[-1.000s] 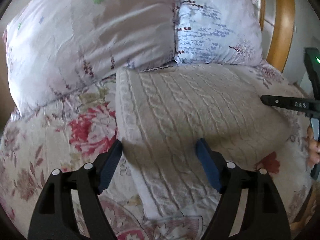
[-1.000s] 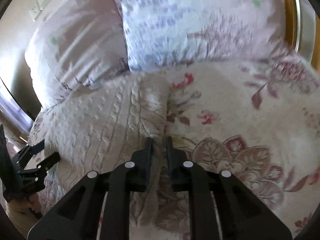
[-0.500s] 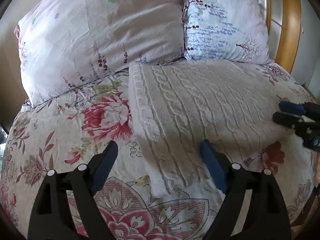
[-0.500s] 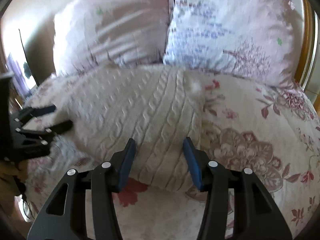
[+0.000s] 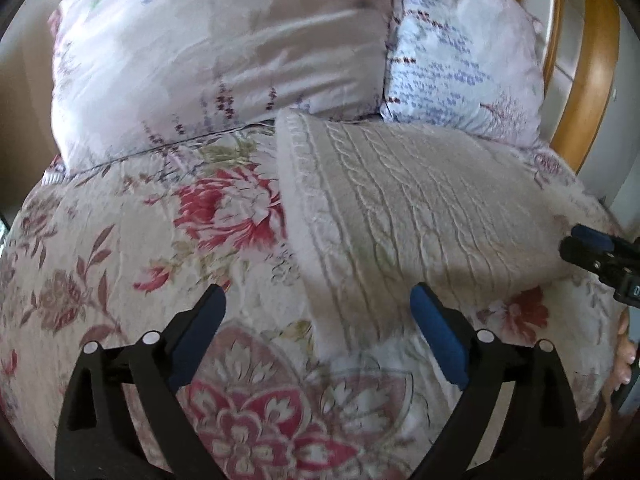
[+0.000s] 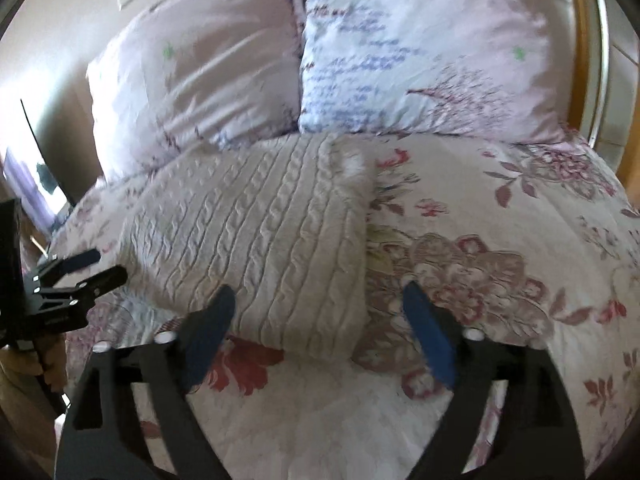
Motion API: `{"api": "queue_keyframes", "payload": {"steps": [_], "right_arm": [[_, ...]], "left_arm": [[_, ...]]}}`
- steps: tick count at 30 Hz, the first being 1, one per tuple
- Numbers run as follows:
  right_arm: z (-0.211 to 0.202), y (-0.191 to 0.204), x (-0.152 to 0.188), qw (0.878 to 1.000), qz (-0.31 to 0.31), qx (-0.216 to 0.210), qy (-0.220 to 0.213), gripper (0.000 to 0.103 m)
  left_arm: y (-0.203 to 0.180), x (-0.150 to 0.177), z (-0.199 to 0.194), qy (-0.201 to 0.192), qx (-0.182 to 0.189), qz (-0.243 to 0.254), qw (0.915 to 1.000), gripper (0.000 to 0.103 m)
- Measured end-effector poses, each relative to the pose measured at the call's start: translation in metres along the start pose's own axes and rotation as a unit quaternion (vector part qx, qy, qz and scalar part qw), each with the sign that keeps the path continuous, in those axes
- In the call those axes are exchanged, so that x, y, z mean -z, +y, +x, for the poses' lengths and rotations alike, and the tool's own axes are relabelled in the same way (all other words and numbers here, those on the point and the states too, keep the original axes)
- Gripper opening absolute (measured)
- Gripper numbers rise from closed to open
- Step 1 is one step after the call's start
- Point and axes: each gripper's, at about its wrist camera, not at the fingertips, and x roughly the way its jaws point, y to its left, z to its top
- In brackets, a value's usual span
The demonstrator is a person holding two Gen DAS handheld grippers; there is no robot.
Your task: Fold small clothes
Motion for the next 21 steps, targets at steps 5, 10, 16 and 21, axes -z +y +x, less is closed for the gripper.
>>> {"api": "queue_keyframes", "payload": {"steps": [5,10,16,21], "right_arm": [[-0.009,0.004,0.015,1.000,0.021,0.008,0.001,0.099],[0.004,0.021,0.032,0.999,0.018,0.025,0.030,0.099],[0.019,0.042,0.044,0.997,-0.009,0.055,0.050,0.099],[0.024,0.050,0.046,0.994,-0.026,0.085,0.057,0.099]], "left_arm": [[0.003,0.016,-0.015,-0.004,-0.011,-0.031,0.9995,0.101],[-0.009,0.027,-0.009,0.024,-0.031,-0.027,0.9989,0.101],[-0.018,0.034,0.002,0.044,-0.029,-0.029,0.9982,0.101],[-0.024,0.037,0.009,0.055,-0.048,-0.020,0.9971,0.101]]}}
